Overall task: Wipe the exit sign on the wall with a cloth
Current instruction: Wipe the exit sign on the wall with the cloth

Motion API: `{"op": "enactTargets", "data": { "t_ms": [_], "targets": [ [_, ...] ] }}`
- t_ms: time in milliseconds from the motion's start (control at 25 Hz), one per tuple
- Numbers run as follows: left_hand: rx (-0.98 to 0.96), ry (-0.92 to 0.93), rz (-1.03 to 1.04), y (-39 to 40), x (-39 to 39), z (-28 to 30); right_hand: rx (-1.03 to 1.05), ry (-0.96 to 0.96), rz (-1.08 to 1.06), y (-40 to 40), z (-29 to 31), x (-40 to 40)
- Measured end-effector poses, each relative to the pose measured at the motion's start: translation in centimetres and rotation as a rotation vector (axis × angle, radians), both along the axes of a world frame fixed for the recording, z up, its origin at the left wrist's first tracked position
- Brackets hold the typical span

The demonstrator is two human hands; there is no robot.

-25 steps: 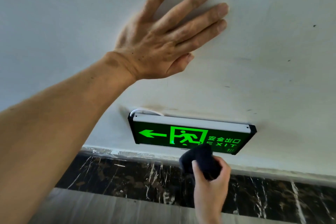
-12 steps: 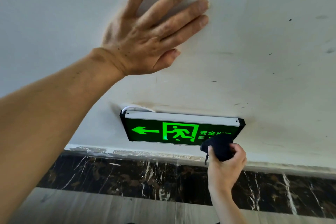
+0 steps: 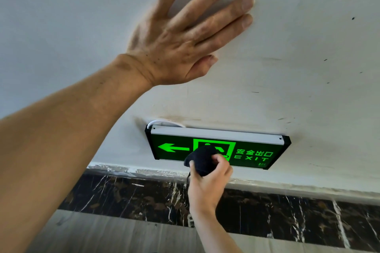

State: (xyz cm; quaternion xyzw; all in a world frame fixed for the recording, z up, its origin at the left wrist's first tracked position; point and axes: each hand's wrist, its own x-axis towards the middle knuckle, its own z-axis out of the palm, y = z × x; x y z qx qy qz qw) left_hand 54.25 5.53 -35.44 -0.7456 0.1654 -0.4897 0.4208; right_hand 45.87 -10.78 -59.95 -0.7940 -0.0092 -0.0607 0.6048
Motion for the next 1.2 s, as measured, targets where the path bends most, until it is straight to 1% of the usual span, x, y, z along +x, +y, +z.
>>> {"op": "enactTargets", "data": {
  "t_ms": [160, 280, 440, 560, 680, 760, 880, 1040, 1200],
  "targets": [
    [-0.007, 0.008, -0.015, -0.2, -0.1, 0.1, -0.014, -0.016, 0.055, 3.0, 0.3, -1.5],
    [-0.020, 0.021, -0.014, -0.1, -0.2, 0.2, -0.046, -0.018, 0.143, 5.4, 0.6, -2.8],
    [-0.020, 0.025, -0.016, -0.3, -0.2, 0.2, -0.071, 0.043, 0.234, 8.3, 1.4, -4.2],
    [-0.023, 0.033, -0.014, -0.3, -0.2, 0.2, -0.089, 0.061, 0.256, 8.6, 1.5, -4.4],
    [-0.014, 0.024, -0.003, -0.3, -0.2, 0.3, -0.043, 0.042, 0.260, 7.0, 1.4, -4.5],
    [-0.013, 0.016, -0.003, -0.4, -0.2, 0.2, -0.002, 0.047, 0.220, 4.4, 1.1, -4.4],
    [0.004, -0.011, -0.005, -0.2, -0.1, 0.1, 0.040, 0.071, 0.039, -1.7, 0.3, -2.5],
    [0.014, -0.030, 0.000, 0.1, 0.2, -0.2, 0.012, 0.117, -0.224, -10.1, -0.4, 2.0],
    [0.022, -0.043, 0.001, 0.5, 0.2, -0.2, -0.054, 0.099, -0.334, -13.3, -1.3, 4.9]
  ]
}}
